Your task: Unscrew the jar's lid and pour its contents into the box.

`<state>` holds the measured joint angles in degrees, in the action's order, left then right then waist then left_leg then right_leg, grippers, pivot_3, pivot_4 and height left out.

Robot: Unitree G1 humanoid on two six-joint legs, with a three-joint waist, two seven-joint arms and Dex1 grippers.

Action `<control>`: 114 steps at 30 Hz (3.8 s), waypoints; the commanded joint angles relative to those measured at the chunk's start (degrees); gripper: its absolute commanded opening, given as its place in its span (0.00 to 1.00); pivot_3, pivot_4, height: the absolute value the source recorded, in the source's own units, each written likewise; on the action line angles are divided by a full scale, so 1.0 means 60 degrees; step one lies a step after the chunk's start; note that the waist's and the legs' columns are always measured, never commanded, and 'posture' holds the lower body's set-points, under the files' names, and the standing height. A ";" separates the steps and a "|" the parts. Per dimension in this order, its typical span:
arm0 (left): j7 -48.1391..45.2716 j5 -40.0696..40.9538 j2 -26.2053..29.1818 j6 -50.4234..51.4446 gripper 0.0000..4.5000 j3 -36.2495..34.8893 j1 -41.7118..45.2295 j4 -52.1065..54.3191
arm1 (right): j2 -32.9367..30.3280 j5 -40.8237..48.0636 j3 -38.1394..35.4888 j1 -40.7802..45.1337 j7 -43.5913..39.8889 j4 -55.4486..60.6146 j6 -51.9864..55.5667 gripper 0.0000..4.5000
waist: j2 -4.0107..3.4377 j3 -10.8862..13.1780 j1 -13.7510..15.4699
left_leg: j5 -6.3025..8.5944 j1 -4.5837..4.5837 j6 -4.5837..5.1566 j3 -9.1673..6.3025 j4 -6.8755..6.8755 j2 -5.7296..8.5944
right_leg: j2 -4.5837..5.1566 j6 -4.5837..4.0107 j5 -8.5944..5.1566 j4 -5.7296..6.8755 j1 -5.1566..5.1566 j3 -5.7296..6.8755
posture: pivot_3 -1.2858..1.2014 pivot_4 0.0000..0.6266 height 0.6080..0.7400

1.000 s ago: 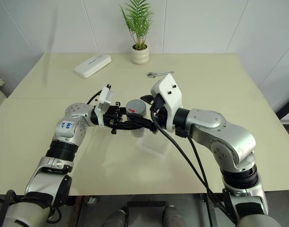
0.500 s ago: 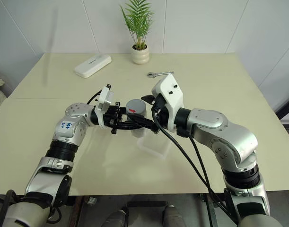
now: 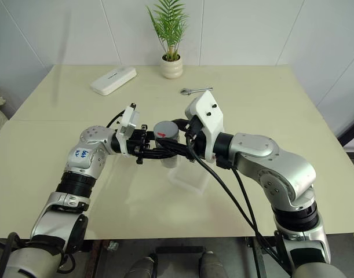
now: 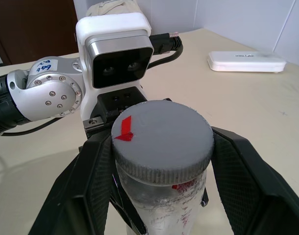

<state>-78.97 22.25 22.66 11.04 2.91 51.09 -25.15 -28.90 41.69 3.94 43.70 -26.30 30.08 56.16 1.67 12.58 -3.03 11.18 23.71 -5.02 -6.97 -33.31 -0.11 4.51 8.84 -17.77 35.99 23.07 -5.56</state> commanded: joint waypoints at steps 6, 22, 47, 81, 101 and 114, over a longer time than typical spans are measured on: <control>-0.0274 0.0027 0.0091 0.0248 0.44 0.0240 -0.0237 0.0466 | -0.0105 -0.0018 -0.0807 0.0559 -0.0017 0.0185 -0.0515 0.58 | 0.0000 0.0000 -0.0001 | 0.0000 0.0000 0.0000 0.0000 0.0000 0.0000 | 0.0000 0.0000 0.0000 0.0000 0.0000 0.0000 | 0.52 0.24 1.00; 0.0128 -0.0009 0.0595 -0.0098 0.44 -0.0214 -0.0013 0.0276 | -0.1765 -0.1237 -0.1950 -0.1110 0.0074 -0.0377 -0.0892 0.58 | 0.0001 0.0000 0.0085 | 0.0000 0.0004 0.0000 0.0004 0.0000 0.0001 | 0.0001 0.0000 0.0000 -0.0003 0.0007 -0.0001 | 0.52 0.24 1.00; 0.1507 -0.0331 0.1017 -0.1356 0.44 -0.0971 0.0520 -0.0697 | 0.0196 -0.4004 -0.2480 -0.5734 0.3042 -0.1282 -0.0844 0.58 | 0.0000 -0.0001 0.0223 | -0.0006 0.0065 0.0004 0.0003 -0.0083 0.0014 | 0.0000 0.0015 0.0012 0.0048 0.0052 -0.0008 | 0.52 0.24 1.00; 0.2891 -0.3572 -0.0192 -0.8876 0.44 0.0391 0.2731 -0.4715 | -0.1770 -0.0789 -0.5086 -0.7101 -0.1670 0.1570 -0.2524 1.00 | 0.0006 -0.0003 0.0245 | -0.0015 0.0073 0.0010 0.0004 -0.0093 0.0022 | -0.0001 0.0043 0.0032 0.0028 0.0042 -0.0012 | 0.52 0.24 1.00; 1.8024 -1.6877 0.0956 -1.1191 0.44 0.7149 0.5991 -0.4510 | -0.2626 0.1430 -0.6278 -0.8195 -0.1595 0.2337 -0.2526 1.00 | 0.0046 0.0020 0.0273 | -0.0013 0.0074 0.0012 0.0009 -0.0133 0.0033 | 0.0001 0.0108 0.0076 -0.0092 -0.0045 -0.0024 | 0.52 0.24 1.00; 2.2838 -2.0093 0.0510 -0.6997 0.44 1.0156 0.6198 -0.3513 | -0.2659 0.1276 -0.5309 -0.7166 -0.1235 0.1941 -0.2520 1.00 | 0.0057 0.0026 0.0265 | 0.0010 0.0080 0.0021 0.0015 -0.0120 0.0034 | 0.0002 0.0115 0.0073 -0.0094 -0.0041 -0.0023 | 0.52 0.24 1.00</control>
<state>55.95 -97.16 24.94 -34.73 63.68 87.85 -47.67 -44.48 48.92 -27.36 0.25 -34.38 40.50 41.61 2.01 12.73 -1.44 11.25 24.19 -4.89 -6.88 -34.03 0.10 4.52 9.54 -17.33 35.43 22.83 -5.70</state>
